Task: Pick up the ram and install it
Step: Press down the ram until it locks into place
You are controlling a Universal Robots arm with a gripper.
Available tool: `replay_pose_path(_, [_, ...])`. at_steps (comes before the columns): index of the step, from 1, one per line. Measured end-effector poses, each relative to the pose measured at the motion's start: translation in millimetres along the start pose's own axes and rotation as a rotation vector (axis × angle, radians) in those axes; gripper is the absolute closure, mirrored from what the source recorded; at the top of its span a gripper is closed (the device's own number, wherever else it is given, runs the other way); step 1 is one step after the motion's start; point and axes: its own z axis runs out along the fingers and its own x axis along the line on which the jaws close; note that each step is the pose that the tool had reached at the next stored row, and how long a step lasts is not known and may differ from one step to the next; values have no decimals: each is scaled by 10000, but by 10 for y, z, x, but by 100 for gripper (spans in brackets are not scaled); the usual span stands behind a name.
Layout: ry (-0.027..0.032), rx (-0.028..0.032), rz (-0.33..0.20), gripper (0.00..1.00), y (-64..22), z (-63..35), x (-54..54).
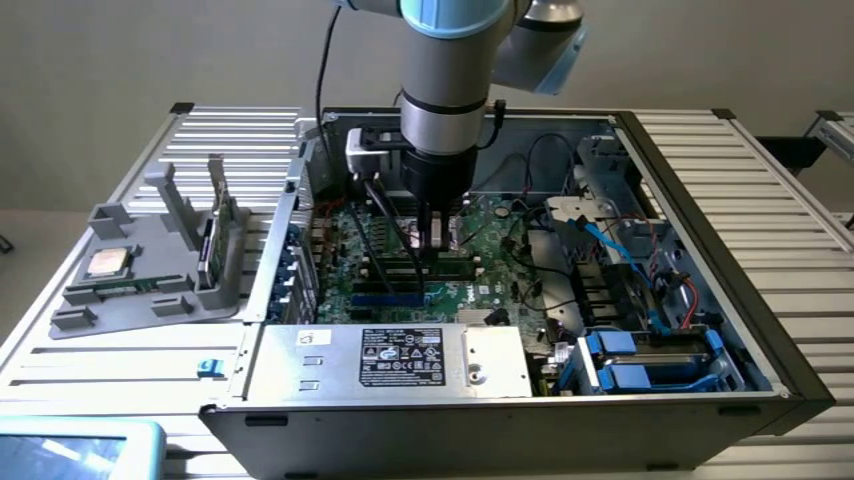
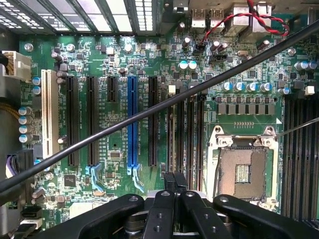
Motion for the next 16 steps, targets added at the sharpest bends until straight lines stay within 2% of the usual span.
replay_pose_path(16, [5, -4, -169, 91, -3, 71, 2])
